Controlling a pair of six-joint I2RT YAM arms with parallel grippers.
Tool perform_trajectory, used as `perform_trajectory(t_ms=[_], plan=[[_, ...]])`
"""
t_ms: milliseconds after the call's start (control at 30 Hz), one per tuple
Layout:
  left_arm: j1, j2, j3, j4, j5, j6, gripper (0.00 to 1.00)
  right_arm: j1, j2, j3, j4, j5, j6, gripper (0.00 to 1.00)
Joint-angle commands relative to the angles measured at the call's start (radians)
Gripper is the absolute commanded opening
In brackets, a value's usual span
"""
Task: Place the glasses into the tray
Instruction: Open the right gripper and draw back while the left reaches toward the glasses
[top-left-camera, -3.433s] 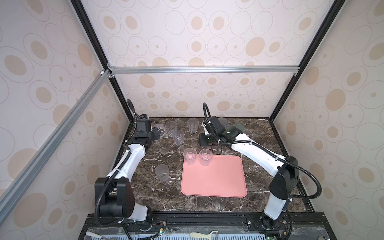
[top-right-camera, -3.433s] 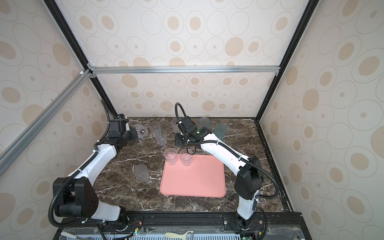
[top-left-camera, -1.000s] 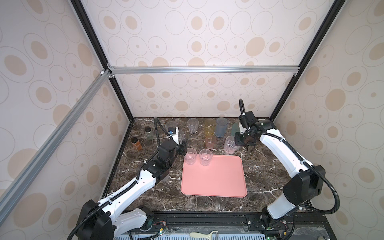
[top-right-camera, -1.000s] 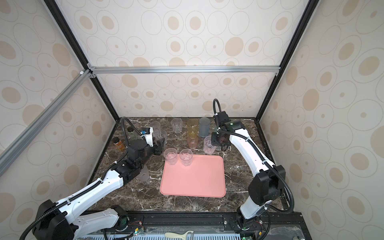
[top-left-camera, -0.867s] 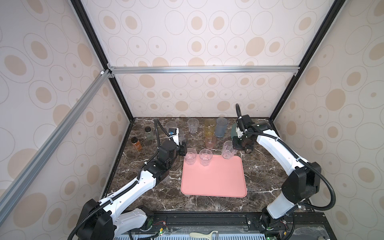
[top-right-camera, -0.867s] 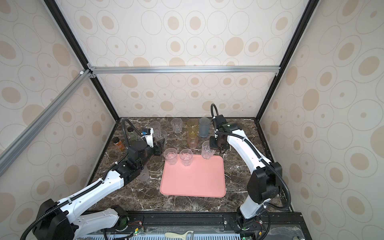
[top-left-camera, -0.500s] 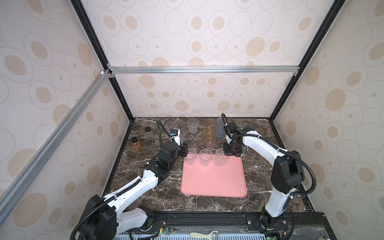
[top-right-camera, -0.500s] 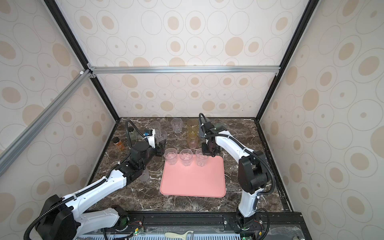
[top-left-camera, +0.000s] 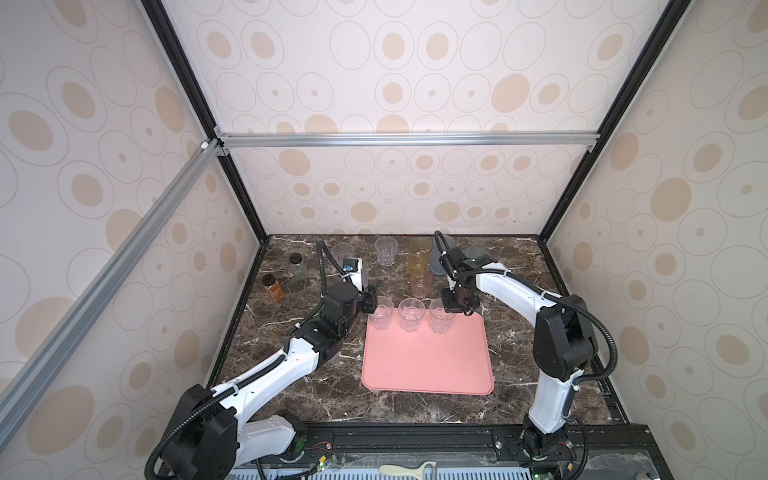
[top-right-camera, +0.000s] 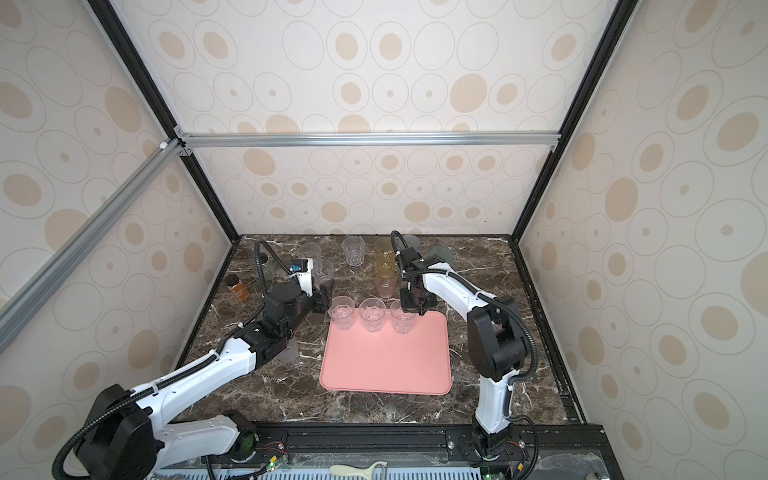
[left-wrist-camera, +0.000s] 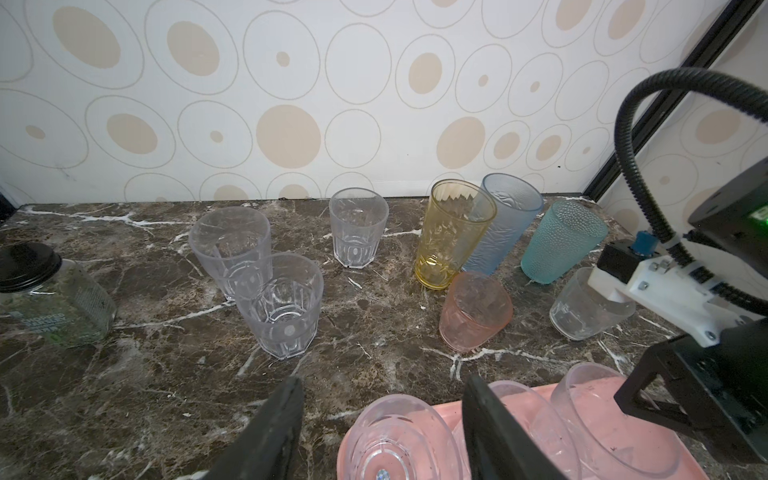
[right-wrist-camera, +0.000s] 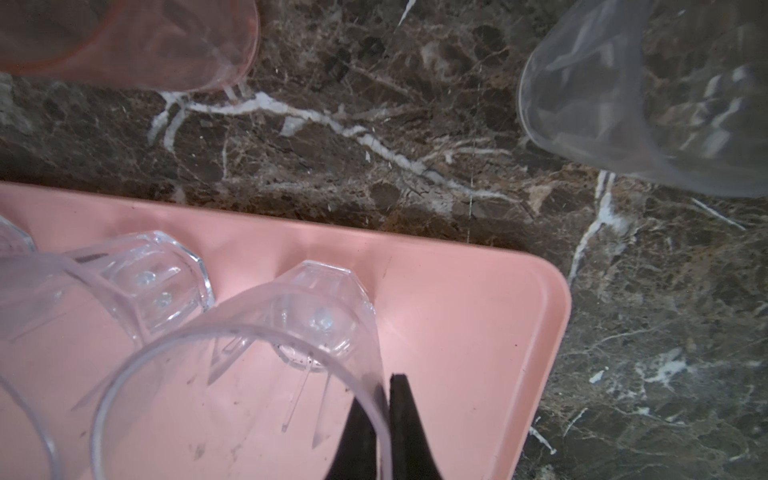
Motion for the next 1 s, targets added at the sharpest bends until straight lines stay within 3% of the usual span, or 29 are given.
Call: perform_trajectory(t_ms=[0,200,433,567,767,867,967], plan=[[-0.008,0.003,0.005,0.024,0.006,0.018,0.61,0.003,-0.008,-0.003,0.011,-0.005,-0.012,0.10],[-0.008,0.004,0.006,0.024,0.008,0.026,0.63,0.002,-0.043,0.024,-0.011,-0.048,-0.011,0.33],[0.047,0.035,0.112,-0.087,0.017,0.057,0.64,-0.066,-0.135,0.089,0.043,-0.251,0.093,0.37],[0.183,0.096,0.206,-0.181,0.160,0.042,0.64,-0.107,-0.187,0.056,0.175,-0.374,0.205,0.38],[0.434,0.266,0.285,-0.191,0.461,-0.084,0.55,-0.111,-0.193,0.028,0.245,-0.354,0.261,0.38],[0.486,0.384,0.365,-0.221,0.556,-0.113,0.51,-0.109,-0.188,0.004,0.277,-0.371,0.277,0.38],[0.495,0.476,0.444,-0.258,0.571,-0.108,0.48,-0.108,-0.190,-0.014,0.278,-0.361,0.276,0.38]])
